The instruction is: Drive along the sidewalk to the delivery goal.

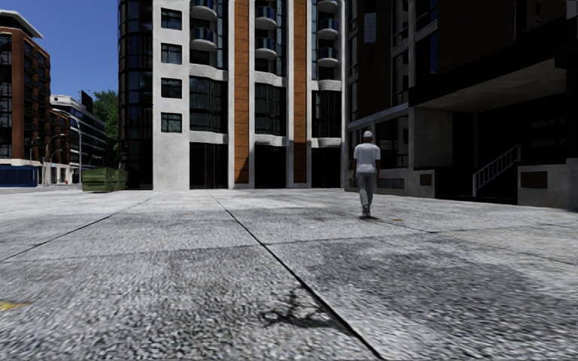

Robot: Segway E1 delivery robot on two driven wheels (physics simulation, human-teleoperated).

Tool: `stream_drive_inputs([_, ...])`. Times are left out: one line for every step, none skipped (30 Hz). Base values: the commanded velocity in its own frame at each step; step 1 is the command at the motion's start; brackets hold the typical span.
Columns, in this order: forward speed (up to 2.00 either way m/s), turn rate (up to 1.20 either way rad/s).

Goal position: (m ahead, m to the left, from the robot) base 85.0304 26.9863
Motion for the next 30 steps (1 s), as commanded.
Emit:
stream_drive_inputs([2.0,0.0])
stream_drive_inputs([2.0,0.0])
stream_drive_inputs([2.0,0.0])
stream_drive_inputs([2.0,0.0])
stream_drive_inputs([2.0,0.0])
stream_drive_inputs([2.0,0.0])
stream_drive_inputs([2.0,0.0])
stream_drive_inputs([2.0,0.0])
stream_drive_inputs([2.0,0.0])
stream_drive_inputs([2.0,0.0])
stream_drive_inputs([2.0,0.0])
stream_drive_inputs([2.0,0.0])
stream_drive_inputs([2.0,0.0])
stream_drive_inputs([2.0,0.0])
stream_drive_inputs([2.0,0.0])
stream_drive_inputs([2.0,0.0])
stream_drive_inputs([2.0,0.0])
stream_drive_inputs([2.0,0.0])
stream_drive_inputs([2.0,0.0])
stream_drive_inputs([2.0,0.0])
stream_drive_inputs([2.0,0.0])
stream_drive_inputs([2.0,0.0])
stream_drive_inputs([2.0,0.0])
stream_drive_inputs([2.0,0.0])
stream_drive_inputs([2.0,0.0])
stream_drive_inputs([2.0,0.0])
stream_drive_inputs([2.0,0.0])
stream_drive_inputs([2.0,0.0])
stream_drive_inputs([2.0,0.0])
stream_drive_inputs([2.0,0.0])
